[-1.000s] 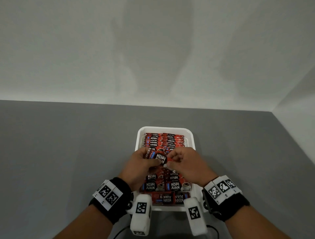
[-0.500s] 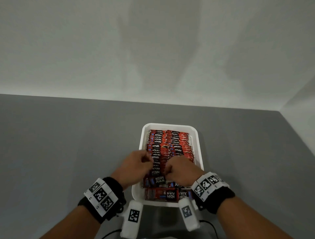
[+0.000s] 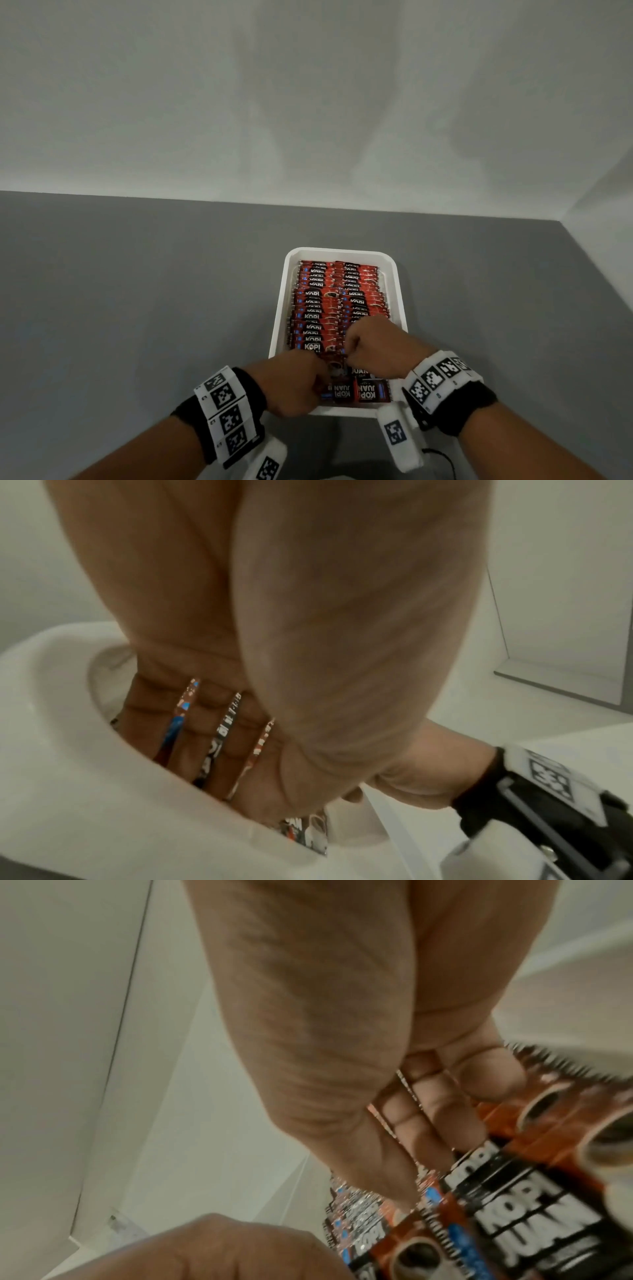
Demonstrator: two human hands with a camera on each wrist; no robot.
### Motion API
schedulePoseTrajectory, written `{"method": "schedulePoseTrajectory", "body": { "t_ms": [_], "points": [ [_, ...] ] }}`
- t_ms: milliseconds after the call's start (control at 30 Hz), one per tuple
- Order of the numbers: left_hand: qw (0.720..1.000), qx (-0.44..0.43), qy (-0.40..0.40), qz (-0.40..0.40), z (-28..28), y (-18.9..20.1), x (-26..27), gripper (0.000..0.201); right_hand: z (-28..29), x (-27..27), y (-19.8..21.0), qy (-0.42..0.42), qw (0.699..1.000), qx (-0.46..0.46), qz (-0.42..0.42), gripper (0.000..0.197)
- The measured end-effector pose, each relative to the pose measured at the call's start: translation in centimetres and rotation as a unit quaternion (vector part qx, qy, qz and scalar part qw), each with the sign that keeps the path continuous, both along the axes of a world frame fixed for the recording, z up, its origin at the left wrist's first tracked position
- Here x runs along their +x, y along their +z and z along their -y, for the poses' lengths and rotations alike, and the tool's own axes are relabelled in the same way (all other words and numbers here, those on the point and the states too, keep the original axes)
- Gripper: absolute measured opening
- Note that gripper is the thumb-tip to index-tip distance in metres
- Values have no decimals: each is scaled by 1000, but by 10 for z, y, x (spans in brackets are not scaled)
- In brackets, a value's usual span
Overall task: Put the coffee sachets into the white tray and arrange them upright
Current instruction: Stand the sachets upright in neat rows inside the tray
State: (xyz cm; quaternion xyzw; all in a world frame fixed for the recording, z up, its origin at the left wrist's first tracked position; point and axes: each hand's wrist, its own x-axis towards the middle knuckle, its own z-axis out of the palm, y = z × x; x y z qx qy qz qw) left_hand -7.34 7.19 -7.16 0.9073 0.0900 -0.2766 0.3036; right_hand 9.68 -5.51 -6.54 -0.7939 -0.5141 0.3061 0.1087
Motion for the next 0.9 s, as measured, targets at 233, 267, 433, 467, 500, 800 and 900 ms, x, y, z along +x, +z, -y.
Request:
{"method": "schedulePoseTrajectory", "body": {
  "t_ms": [233, 267, 433, 467, 500, 800, 900],
  "points": [
    [996, 19, -77, 34, 11, 0, 5, 64, 46, -8, 6, 64, 993, -97, -16, 32],
    [995, 35, -85, 27, 11, -2, 4, 70, 47, -9, 7, 64, 993, -99, -22, 34],
    [993, 58, -100, 22, 7, -11, 1, 78, 44, -13, 9, 93, 985, -141, -26, 54],
    [993, 57, -99, 23, 7, -11, 1, 77, 44, -14, 7, 103, 984, -144, -5, 62],
    [993, 57, -98, 26, 6, -12, 0, 75, 45, -15, 3, 113, 983, -141, 17, 69],
    [990, 82, -111, 41, 6, -26, -5, 91, 50, -21, -11, 164, 976, -118, 85, 70],
    [991, 65, -112, 34, 6, -28, -6, 85, 49, -22, -9, 174, 975, -108, 82, 63]
  ]
}}
